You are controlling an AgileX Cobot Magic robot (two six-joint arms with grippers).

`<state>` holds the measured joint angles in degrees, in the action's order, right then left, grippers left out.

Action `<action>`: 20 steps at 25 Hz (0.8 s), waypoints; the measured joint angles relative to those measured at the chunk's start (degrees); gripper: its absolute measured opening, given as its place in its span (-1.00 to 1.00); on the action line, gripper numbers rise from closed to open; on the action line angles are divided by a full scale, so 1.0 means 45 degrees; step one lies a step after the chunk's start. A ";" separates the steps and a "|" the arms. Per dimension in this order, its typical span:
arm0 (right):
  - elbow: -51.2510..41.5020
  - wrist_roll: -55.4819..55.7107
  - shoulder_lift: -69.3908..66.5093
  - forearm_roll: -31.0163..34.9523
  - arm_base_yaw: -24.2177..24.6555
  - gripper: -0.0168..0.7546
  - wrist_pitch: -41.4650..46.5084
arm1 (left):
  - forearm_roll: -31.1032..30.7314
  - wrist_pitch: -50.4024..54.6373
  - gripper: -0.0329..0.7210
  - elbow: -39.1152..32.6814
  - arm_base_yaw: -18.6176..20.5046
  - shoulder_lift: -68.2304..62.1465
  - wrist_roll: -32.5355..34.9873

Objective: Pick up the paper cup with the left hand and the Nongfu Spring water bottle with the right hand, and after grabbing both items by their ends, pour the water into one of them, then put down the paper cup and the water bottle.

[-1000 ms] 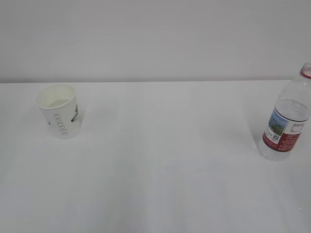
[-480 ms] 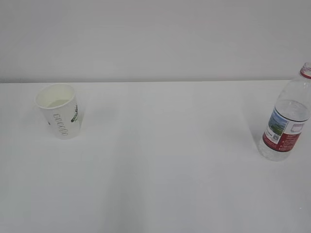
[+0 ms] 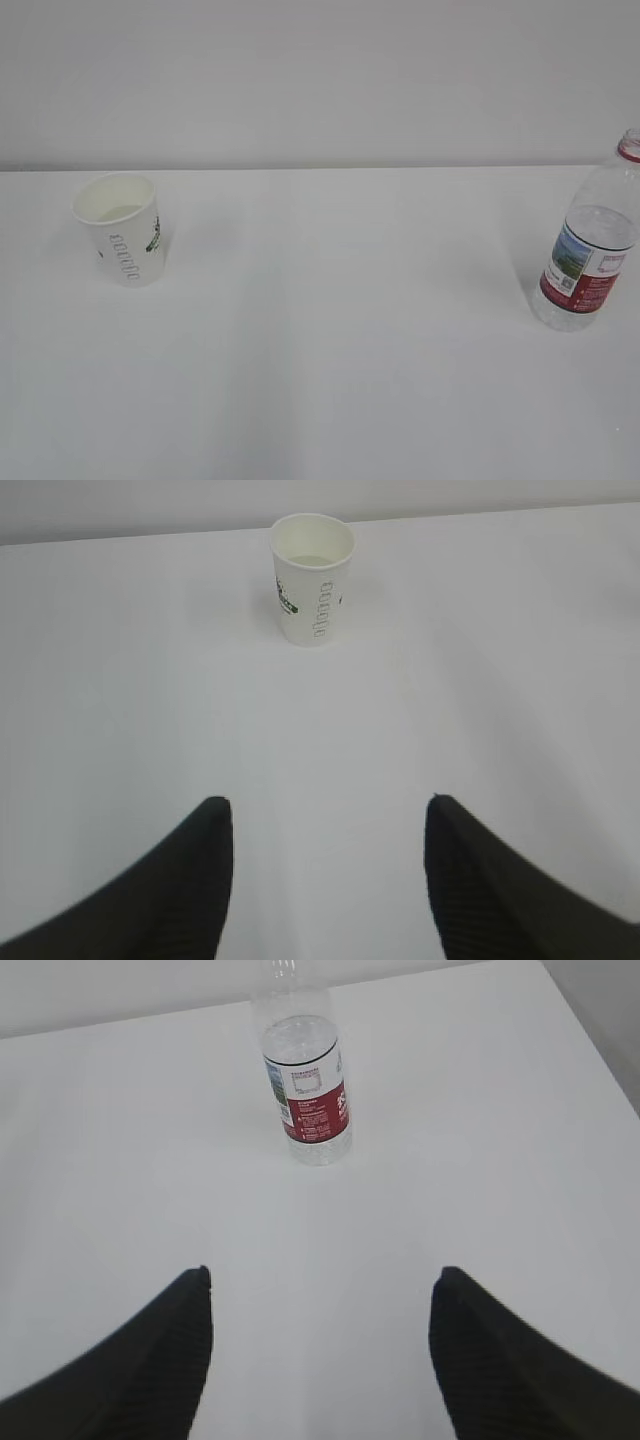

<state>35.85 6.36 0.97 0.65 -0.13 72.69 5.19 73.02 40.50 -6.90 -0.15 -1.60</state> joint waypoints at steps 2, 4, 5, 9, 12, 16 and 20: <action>0.0000 -0.0471 0.0000 0.0000 0.0000 0.37 0.0026 | 0.0000 0.0000 0.26 -0.0057 0.0000 0.0000 0.0245; 0.0000 -0.0772 0.0000 -0.0145 0.0000 0.37 0.0049 | 0.0000 0.0000 0.26 -0.0352 0.0000 0.0000 0.0355; 0.0000 -0.0860 0.0000 -0.0145 0.0000 0.37 0.0049 | 0.0000 0.0000 0.26 -0.0519 0.0000 0.0000 0.0355; 0.0000 -0.0939 0.0000 -0.0409 0.0000 0.35 0.0049 | 0.0140 -0.0134 0.26 -0.1117 0.0000 0.0000 0.0443; -0.0257 -0.0939 0.0000 -0.0467 0.0000 0.35 0.0049 | 0.0247 -0.0397 0.26 -0.1429 0.0000 0.0000 0.0474; -0.0817 -0.0939 0.0000 -0.0467 0.0000 0.35 0.0049 | 0.0337 -0.0684 0.26 -0.1800 0.0000 0.0000 0.0479; -0.1043 -0.0939 0.0000 -0.0467 0.0000 0.36 0.0040 | 0.0343 -0.1111 0.26 -0.1906 0.0000 0.0000 0.0479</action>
<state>31.16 2.13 0.97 -1.45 -0.13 72.87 6.73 68.02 31.92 -6.90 -0.15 0.56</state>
